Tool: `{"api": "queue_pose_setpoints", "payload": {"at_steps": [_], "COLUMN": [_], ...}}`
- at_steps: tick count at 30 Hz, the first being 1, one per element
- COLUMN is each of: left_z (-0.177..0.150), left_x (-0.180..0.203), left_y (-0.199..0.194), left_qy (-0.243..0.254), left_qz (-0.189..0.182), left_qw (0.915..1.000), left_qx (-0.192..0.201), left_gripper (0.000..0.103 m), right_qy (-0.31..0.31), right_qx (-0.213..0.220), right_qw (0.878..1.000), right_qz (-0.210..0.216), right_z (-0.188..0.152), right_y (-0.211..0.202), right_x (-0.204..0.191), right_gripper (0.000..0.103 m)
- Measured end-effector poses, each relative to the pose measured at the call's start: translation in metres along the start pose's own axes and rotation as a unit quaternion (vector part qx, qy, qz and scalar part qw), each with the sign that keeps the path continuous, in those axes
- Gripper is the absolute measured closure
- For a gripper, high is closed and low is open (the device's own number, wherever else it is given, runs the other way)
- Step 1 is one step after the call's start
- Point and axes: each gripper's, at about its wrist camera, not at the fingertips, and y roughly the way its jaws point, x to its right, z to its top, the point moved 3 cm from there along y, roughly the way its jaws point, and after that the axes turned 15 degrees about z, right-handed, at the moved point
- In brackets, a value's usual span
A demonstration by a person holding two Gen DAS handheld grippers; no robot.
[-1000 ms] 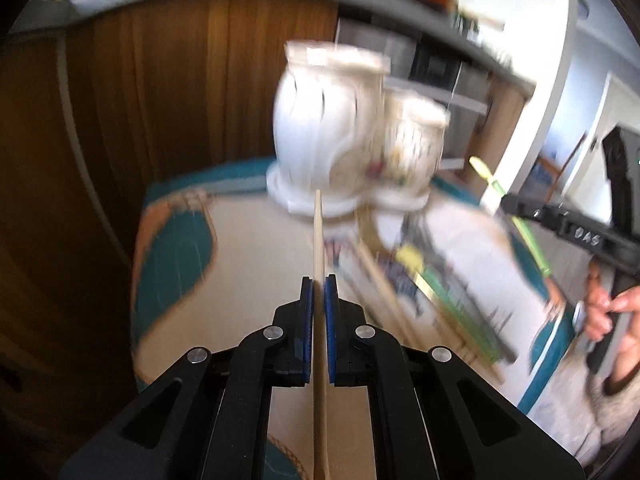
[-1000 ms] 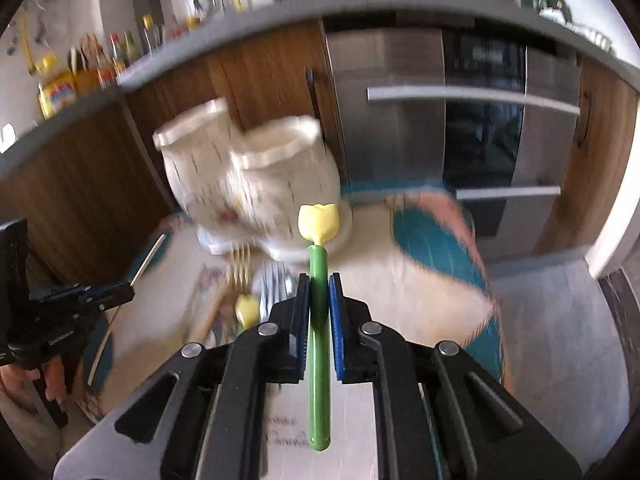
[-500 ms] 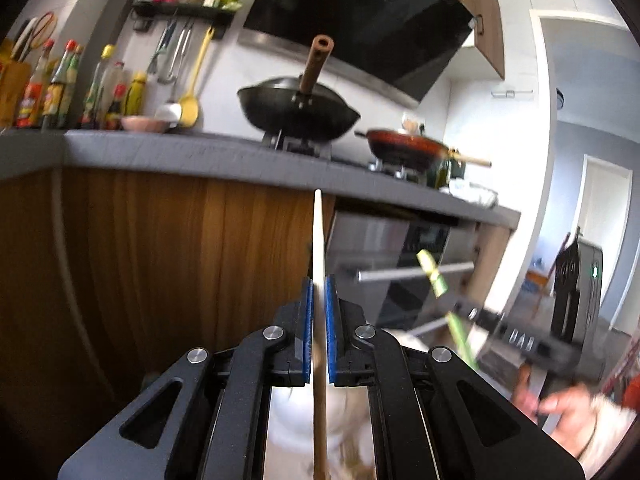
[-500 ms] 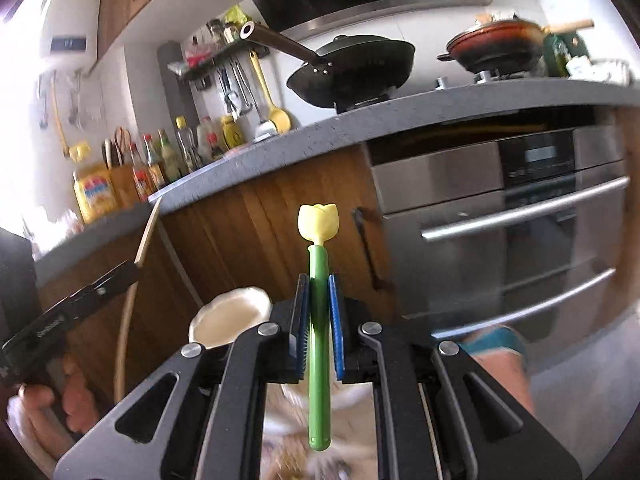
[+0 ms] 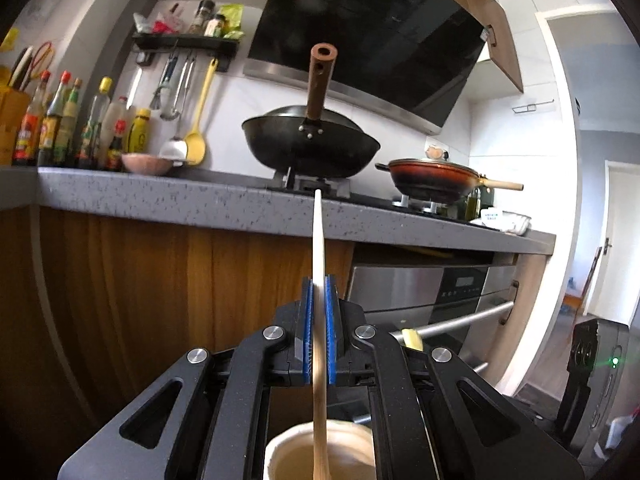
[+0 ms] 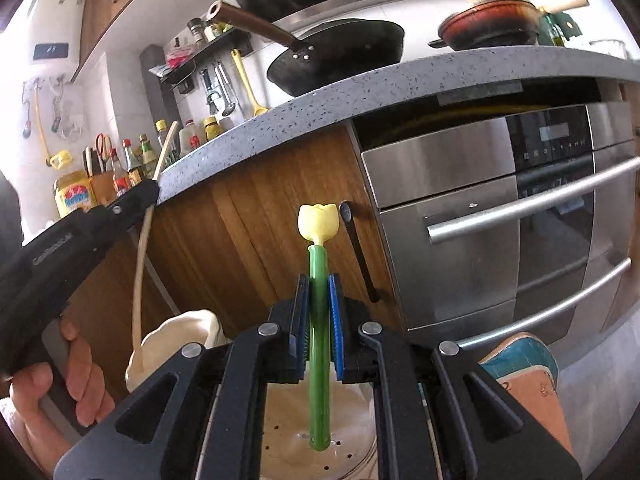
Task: Organize utensils
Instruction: 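Insert the chopstick into the tall white pot with left while right puts green utensil in small pot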
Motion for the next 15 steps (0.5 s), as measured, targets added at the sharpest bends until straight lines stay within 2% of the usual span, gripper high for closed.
{"api": "queue_pose_setpoints", "payload": {"at_steps": [7, 15], "left_z": [-0.018, -0.039], "left_x": [-0.017, -0.032], "left_y": [-0.013, -0.045], "left_qy": [-0.009, -0.027], "left_qz": [0.009, -0.001], "left_qw": [0.9999, 0.9995], "left_qx": [-0.006, -0.016], "left_gripper": [0.097, 0.097], "right_qy": [-0.002, -0.045], "right_qx": [-0.005, 0.01], "right_qw": [1.0, 0.998], "right_qz": [-0.008, -0.039], "right_z": [-0.01, -0.025], "right_y": [0.0, -0.026], "right_x": [0.001, -0.024], "right_gripper": [0.093, 0.093]}}
